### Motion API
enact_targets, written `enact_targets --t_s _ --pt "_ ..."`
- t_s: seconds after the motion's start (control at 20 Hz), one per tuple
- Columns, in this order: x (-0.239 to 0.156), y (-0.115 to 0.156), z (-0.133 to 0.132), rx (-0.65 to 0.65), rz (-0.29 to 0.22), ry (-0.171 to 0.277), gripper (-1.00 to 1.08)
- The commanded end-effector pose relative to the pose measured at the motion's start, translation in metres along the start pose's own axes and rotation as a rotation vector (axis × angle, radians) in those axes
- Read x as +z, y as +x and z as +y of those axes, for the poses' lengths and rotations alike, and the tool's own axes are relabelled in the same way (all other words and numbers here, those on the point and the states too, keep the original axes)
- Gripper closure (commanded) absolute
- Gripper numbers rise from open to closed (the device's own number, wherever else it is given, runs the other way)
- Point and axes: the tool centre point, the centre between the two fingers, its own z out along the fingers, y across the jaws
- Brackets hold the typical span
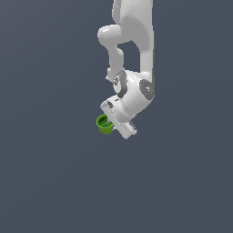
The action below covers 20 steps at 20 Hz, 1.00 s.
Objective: Pick up the object and move it to a goal position.
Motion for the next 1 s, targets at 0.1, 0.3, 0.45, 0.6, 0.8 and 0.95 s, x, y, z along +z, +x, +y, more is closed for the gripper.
enact_targets --t_s 0.1,0.3,0.45,0.6,0.8,0.95 --pt "0.0 -0.003 0.028 0.0 0.0 0.002 1.08" --pt "0.001 -0.004 0.046 0.0 0.001 0.001 1.08" --pt "0.001 -0.005 0.056 0.0 0.001 0.0 1.08" --pt "0.001 -0.005 0.062 0.0 0.002 0.0 1.08" --pt "0.001 -0.004 0.063 0.001 0.003 -0.001 1.08" --pt "0.001 -0.004 0.062 0.001 0.003 -0.001 1.08"
